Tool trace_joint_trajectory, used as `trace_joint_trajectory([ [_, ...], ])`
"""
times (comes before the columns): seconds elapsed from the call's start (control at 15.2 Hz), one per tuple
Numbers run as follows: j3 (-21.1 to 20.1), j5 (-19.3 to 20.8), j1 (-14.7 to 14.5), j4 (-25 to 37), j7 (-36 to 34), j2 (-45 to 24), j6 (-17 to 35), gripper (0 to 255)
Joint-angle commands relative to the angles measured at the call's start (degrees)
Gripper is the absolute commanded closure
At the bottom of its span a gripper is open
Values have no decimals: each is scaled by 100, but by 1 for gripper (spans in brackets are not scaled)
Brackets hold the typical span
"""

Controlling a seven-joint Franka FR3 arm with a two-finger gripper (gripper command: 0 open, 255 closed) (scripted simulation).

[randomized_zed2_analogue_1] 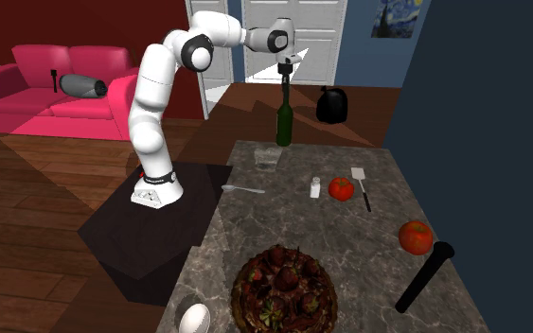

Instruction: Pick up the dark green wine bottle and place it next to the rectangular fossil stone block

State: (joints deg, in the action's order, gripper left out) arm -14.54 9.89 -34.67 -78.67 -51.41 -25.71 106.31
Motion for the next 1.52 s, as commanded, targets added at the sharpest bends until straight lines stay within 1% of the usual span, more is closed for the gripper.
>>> trace_joint_trajectory([
  [0.0,1,2,2,-17,-1,-5,28,255],
  [0.33,2,2,2,-17,-1,-5,28,255],
  [0.4,1,2,2,-19,-1,-3,29,0],
  [0.73,1,2,2,-18,-1,-4,29,0],
  [0.99,-21,-19,-60,666,37,26,-681,0],
  [1.45,-21,-19,-60,666,37,26,-681,0],
])
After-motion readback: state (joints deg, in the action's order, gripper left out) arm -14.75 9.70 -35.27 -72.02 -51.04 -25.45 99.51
